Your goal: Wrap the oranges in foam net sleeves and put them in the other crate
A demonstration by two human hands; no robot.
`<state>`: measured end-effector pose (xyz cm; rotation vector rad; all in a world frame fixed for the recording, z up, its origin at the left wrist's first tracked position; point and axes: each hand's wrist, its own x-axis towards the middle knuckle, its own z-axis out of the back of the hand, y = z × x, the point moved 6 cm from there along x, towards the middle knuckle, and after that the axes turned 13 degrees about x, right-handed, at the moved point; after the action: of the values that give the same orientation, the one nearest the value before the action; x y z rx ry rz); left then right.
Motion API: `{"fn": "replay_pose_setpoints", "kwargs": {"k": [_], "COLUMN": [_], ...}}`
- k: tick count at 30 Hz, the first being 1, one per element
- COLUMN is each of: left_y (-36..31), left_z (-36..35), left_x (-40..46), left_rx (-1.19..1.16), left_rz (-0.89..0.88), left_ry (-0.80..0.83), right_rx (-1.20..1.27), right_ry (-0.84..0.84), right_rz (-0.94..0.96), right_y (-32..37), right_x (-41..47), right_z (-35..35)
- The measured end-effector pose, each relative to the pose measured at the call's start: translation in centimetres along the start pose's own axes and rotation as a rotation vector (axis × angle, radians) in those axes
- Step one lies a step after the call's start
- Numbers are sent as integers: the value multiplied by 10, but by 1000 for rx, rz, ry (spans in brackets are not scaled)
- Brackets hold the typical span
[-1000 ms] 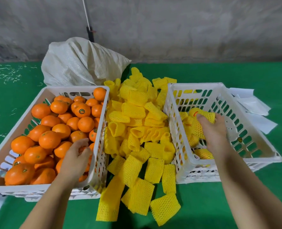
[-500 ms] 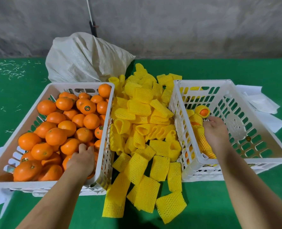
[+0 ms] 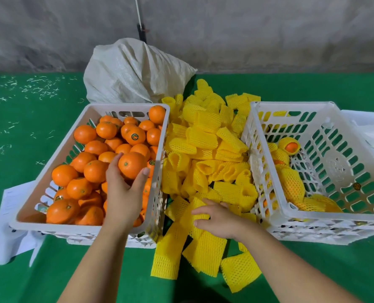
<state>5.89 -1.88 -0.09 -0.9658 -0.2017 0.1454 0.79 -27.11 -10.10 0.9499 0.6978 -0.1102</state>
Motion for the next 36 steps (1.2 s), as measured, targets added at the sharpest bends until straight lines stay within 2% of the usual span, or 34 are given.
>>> {"fn": "replay_pose_setpoints", "kwargs": {"k": [3,6,8,11,15,20,23,26,28,33,36], "left_y": [-22,-28,-28,-27,-21,-18,-18,-24,-31,-52,-52], "left_z": [-20,-39,-44,-51,-62,-64,-61,-54,-50,-49,-47], "left_x": [-22,-40,-43,-47,-56,-67,-70,-68,-67,-81,-84], "left_rx": [-162,-249,-274,-414,-621,-578,-632,-782,-804,-606,-543], "left_rz": [-55,-39,-37,33,160,93,128,154,131,-10,13], "left_ry": [163,348,437,559,680,871,881,869,864,897,780], "right_rx": [188,431,595,791,933,912,834,862,855,709,673], "right_ry": [-94,-400,-534,-533,-580,-631,-564,-482,-540,-774,-822], "right_rz": [62,245,401,533,575,498,370,354,387,527,601], "right_y": [2,18,33,57,70,65,62,63,65,72,72], "right_x": [3,-14,-34,-57,-68,-66,-59,-54,-55,-66,-78], "right_z": [2,29,43,40,28,29,31,31,32,31,35]}}
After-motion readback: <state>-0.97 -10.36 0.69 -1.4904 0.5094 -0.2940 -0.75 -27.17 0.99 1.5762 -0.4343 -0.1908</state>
